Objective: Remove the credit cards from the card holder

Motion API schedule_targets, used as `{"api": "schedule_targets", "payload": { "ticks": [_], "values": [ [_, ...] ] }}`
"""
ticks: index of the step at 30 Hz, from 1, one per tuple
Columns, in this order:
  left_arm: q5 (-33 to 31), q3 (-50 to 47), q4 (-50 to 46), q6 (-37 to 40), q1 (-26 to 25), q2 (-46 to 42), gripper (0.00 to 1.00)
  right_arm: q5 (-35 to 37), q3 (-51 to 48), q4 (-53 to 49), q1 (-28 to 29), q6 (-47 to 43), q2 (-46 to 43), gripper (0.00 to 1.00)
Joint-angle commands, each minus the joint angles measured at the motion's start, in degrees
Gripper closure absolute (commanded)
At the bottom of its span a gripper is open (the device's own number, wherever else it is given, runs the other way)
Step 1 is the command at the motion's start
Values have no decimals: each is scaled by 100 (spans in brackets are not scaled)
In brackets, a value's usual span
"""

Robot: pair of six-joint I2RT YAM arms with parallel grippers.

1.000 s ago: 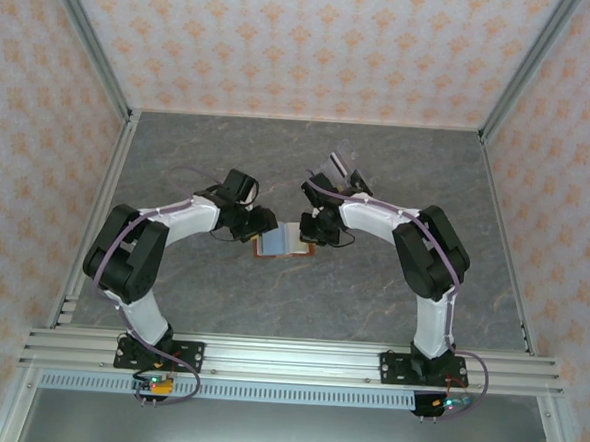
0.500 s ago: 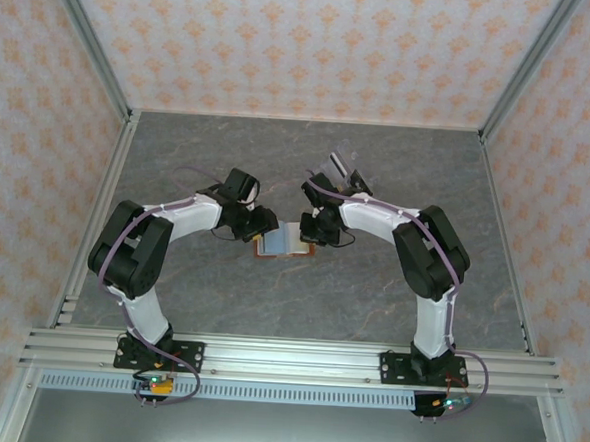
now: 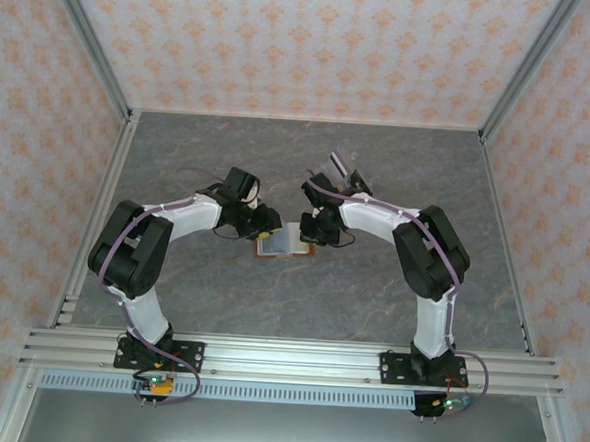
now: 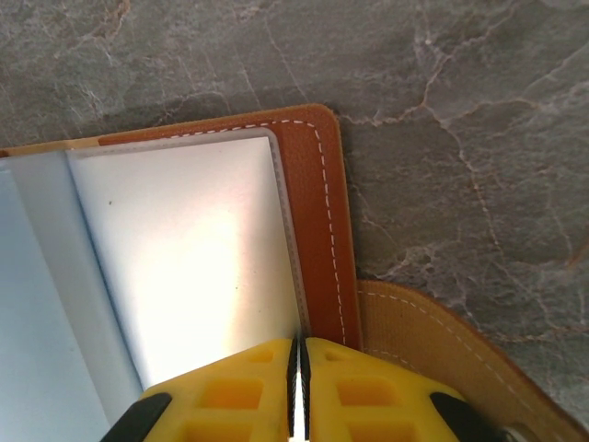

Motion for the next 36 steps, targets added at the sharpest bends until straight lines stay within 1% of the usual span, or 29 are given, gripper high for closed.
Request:
{"api": "schedule_targets", "payload": {
  "ticks": [1, 7, 12, 19, 22, 27, 29, 31, 36],
  "values": [
    [308, -15, 312, -36, -57, 17, 65, 184, -30, -118, -1, 96, 50, 87],
    [524, 82, 601, -176, -202, 69, 61, 105, -202, 167, -52, 203, -323, 87],
    [613, 201, 836, -347, -290, 223, 61, -52, -513, 570, -166, 338, -708, 87],
    [708, 454, 1189, -564, -448, 551, 61, 150, -1022, 1066, -286, 455, -1336, 85],
    [684, 541, 1284, -645, -527, 695, 61, 33, -1112, 1200, -291, 456, -1401, 83],
    [358, 551, 1110, -603, -541, 840, 63, -159, -1165, 1346, -291, 455, -1387, 83],
    [327, 523, 1100, -590, -539, 840, 63, -281, -1196, 1427, -290, 452, -1372, 83],
    [335, 508, 1138, -616, -536, 1033, 63, -356, -1231, 1495, -291, 451, -1386, 83],
    [389, 519, 1225, -664, -539, 1048, 56, -718, -1218, 1534, -267, 385, -1241, 82]
  ]
}}
